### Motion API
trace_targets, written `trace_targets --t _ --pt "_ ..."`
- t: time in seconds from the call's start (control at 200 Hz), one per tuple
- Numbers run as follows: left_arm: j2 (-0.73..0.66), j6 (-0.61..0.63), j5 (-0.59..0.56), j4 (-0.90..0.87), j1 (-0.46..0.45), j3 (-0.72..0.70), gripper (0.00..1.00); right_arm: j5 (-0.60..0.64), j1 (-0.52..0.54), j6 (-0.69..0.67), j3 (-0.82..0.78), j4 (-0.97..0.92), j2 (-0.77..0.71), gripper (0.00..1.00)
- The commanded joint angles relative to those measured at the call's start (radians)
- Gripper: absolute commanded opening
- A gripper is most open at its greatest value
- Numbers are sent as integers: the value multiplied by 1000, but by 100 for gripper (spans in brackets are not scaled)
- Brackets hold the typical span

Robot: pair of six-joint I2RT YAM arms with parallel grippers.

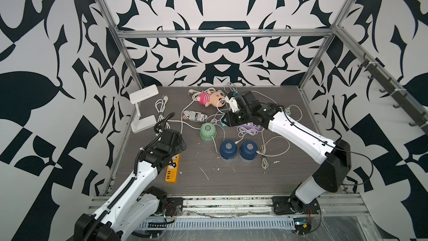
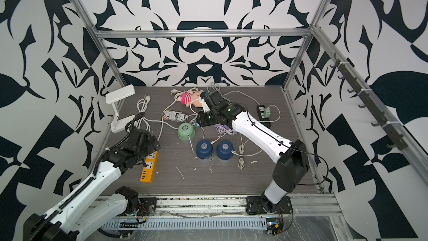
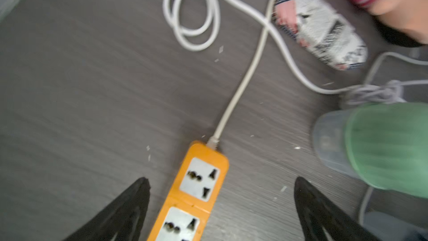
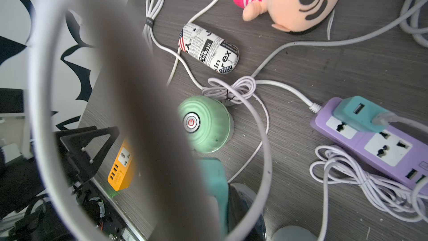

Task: Charge the cordless meat grinders
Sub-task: Move the socket to the center of the board, then insert the plug into the socket.

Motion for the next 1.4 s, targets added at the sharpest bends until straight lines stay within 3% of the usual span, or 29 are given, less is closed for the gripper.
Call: trace_targets --t 0.0,0.12,0.33,0.52,0.665,0.795,0.885,1.06,1.24,1.395 --pt "-40 -164 -7 -20 75 -78 99 -5 18 6 0 56 -34 0" --pt "-51 -174 77 21 150 -150 99 -9 31 2 -6 59 -40 0" --pt "-56 -235 240 74 153 -212 99 -11 34 -1 -1 64 -41 0" --pt "-211 -472 433 164 133 -302 99 -12 49 -3 33 63 -16 0" --pt "-307 -672 454 330 46 -365 99 12 107 -23 96 47 39 0" --pt "-262 -736 463 510 4 -367 99 60 177 -27 173 9 116 0" --pt "-211 -700 458 521 3 -320 99 102 226 -21 214 -8 165 0" --pt "-203 -491 260 298 53 -150 99 220 314 -9 265 -63 230 0" --pt "25 -235 509 298 366 -26 99 287 385 24 271 -71 274 0" --pt "155 -166 573 359 486 10 99 332 439 74 264 -54 316 0"
